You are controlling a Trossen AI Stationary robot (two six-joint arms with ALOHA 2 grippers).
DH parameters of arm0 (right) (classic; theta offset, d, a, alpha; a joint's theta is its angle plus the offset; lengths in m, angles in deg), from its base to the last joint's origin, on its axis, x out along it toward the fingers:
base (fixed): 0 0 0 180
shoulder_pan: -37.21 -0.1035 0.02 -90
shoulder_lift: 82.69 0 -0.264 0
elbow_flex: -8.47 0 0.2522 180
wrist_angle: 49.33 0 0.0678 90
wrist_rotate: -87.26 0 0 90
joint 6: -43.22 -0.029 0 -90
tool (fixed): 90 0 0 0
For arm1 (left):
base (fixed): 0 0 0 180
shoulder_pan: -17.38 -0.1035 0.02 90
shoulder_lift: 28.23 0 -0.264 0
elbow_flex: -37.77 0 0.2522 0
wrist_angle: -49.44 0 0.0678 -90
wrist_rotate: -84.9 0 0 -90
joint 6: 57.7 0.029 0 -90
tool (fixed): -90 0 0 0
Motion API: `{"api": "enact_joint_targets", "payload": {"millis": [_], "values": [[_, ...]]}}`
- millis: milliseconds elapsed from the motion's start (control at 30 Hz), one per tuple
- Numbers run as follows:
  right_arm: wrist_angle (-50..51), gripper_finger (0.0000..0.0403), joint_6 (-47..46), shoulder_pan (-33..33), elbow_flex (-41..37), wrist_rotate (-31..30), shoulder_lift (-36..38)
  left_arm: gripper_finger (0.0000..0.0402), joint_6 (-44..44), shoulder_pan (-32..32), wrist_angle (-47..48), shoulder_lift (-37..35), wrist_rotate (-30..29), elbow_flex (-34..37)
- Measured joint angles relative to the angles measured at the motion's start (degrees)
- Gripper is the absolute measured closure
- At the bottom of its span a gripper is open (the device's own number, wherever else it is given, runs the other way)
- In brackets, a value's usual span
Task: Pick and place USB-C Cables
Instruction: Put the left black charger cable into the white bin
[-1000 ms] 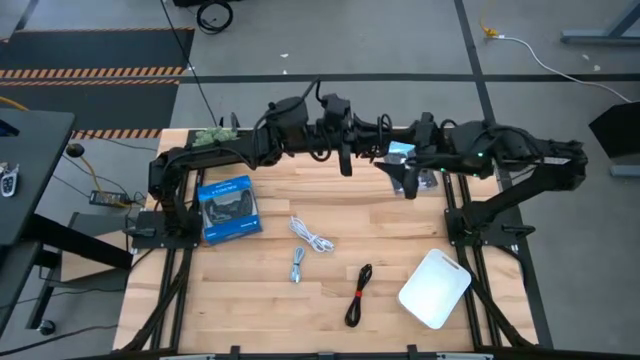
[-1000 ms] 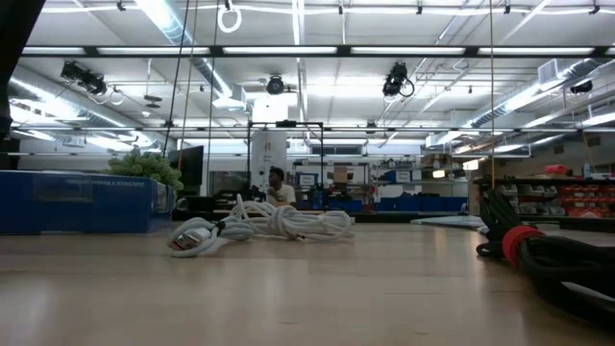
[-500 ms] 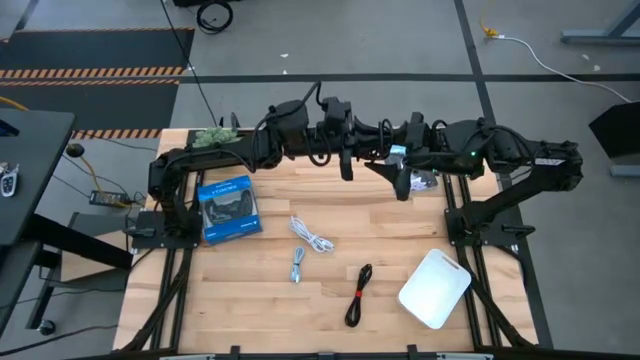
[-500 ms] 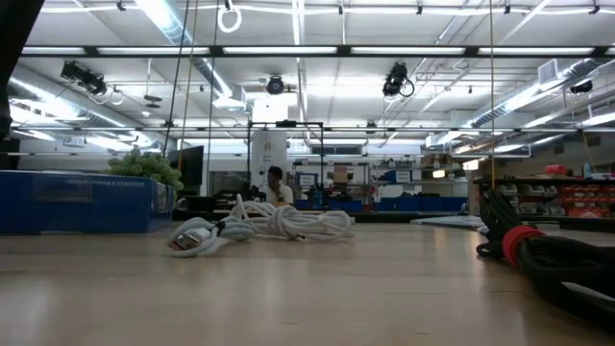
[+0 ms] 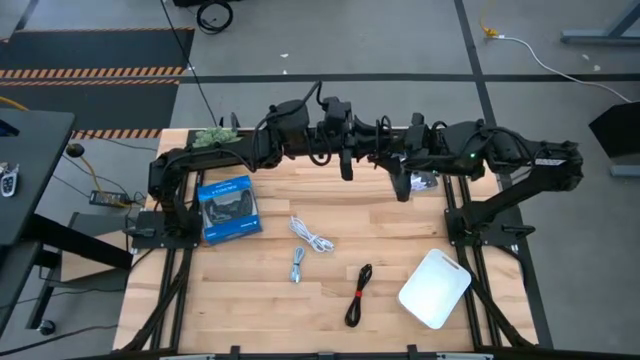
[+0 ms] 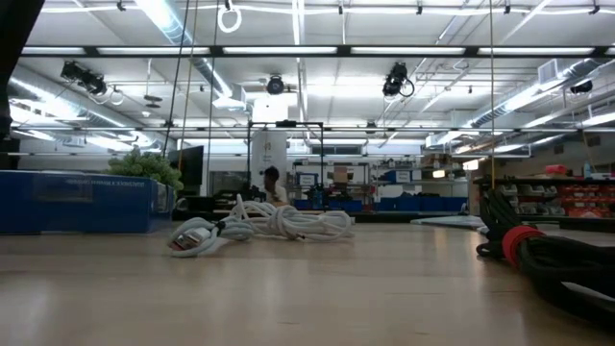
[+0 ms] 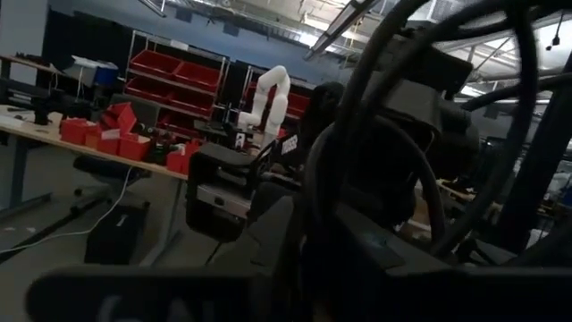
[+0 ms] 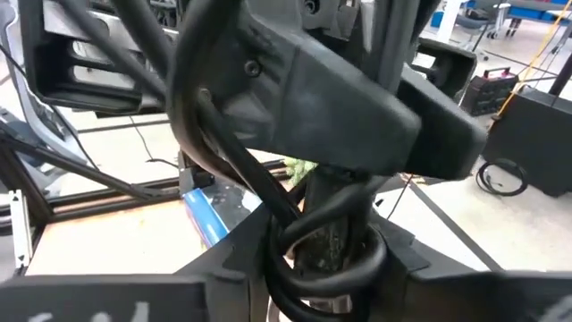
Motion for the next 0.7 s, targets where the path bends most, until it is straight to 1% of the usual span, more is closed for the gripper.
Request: {"api": "enact_joint_targets", "payload": {"millis": [167, 233, 333, 367, 500, 600, 700], "values": [[0.36, 0.0277, -2.05, 0.0, -0.04, -0.21, 2.8, 0.0243, -2.6, -1.28, 2.5, -0.95, 4.39, -0.04], [0.53, 0.0275, -2.16, 0.0, -0.02, 0.95, 3.88, 0.0216, -2.88, -1.99, 3.98, -1.64, 6.22, -0.02], [2.68, 0.0275, -3.47, 0.02, -0.02, 3.01, 5.45, 0.0187, -2.54, -2.73, 6.68, -3.03, 6.54, -0.02], [3.67, 0.0275, -4.13, 0.02, -0.02, 4.52, 5.99, 0.0181, -2.54, -3.01, 7.66, -3.47, 6.77, -0.02], [9.03, 0.0275, -5.08, -0.38, 0.02, 14.06, 7.19, 0.0175, -2.52, -3.95, 14.13, -5.33, 8.95, -0.02], [15.14, 0.0275, -5.05, -1.92, 0.02, 20.67, 7.07, 0.0182, -2.53, -4.44, 19.57, -6.52, 10.54, 0.0], [22.21, 0.0275, -4.69, -4.07, 0.02, 25.27, 6.18, 0.0192, -2.57, -5.03, 23.24, -7.91, 11.78, 0.0]]}}
